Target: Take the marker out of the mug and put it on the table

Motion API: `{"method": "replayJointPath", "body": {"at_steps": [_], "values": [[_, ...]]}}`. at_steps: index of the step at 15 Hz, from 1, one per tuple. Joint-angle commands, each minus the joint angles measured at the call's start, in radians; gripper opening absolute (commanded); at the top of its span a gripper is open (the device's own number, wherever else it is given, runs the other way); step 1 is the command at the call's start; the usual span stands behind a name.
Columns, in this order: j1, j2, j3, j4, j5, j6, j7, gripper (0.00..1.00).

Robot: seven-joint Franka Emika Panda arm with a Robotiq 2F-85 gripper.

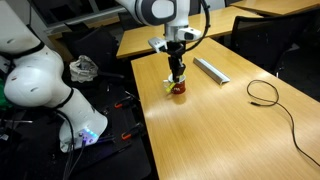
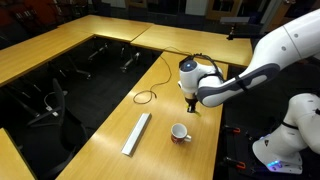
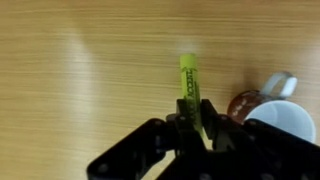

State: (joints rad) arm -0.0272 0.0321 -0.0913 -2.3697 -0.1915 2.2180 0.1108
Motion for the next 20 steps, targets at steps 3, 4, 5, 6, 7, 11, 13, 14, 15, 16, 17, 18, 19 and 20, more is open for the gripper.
{"method": "replayJointPath", "body": {"at_steps": [3, 4, 5, 6, 7, 11, 13, 14, 15, 16, 17, 18, 19, 20], "values": [[-0.071, 0.128, -0.028, 0.003, -0.015, 0.039, -0.205, 0.05], [-0.081, 0.152, -0.031, 0.007, -0.011, 0.039, -0.232, 0.05], [-0.089, 0.177, -0.034, 0.012, -0.011, 0.041, -0.251, 0.05], [-0.096, 0.203, -0.036, 0.017, -0.013, 0.046, -0.264, 0.05], [-0.102, 0.221, -0.034, 0.024, -0.009, 0.045, -0.28, 0.05], [-0.093, 0.255, -0.043, 0.049, -0.043, 0.045, -0.235, 0.46], [-0.094, 0.22, -0.042, 0.041, -0.058, 0.042, -0.249, 0.59], [-0.097, 0.199, -0.04, 0.034, -0.06, 0.052, -0.258, 0.66], [-0.097, 0.158, -0.037, 0.014, -0.061, 0.069, -0.265, 0.75], [-0.101, 0.121, -0.029, 0.0, -0.043, 0.074, -0.287, 0.81], [-0.102, 0.074, -0.023, -0.019, -0.025, 0.086, -0.299, 0.9], [-0.1, 0.027, -0.017, -0.033, -0.004, 0.087, -0.306, 0.96], [-0.096, -0.017, -0.013, -0.043, 0.009, 0.084, -0.304, 1.0], [-0.09, -0.061, -0.008, -0.054, 0.029, 0.069, -0.306, 1.0]]}}
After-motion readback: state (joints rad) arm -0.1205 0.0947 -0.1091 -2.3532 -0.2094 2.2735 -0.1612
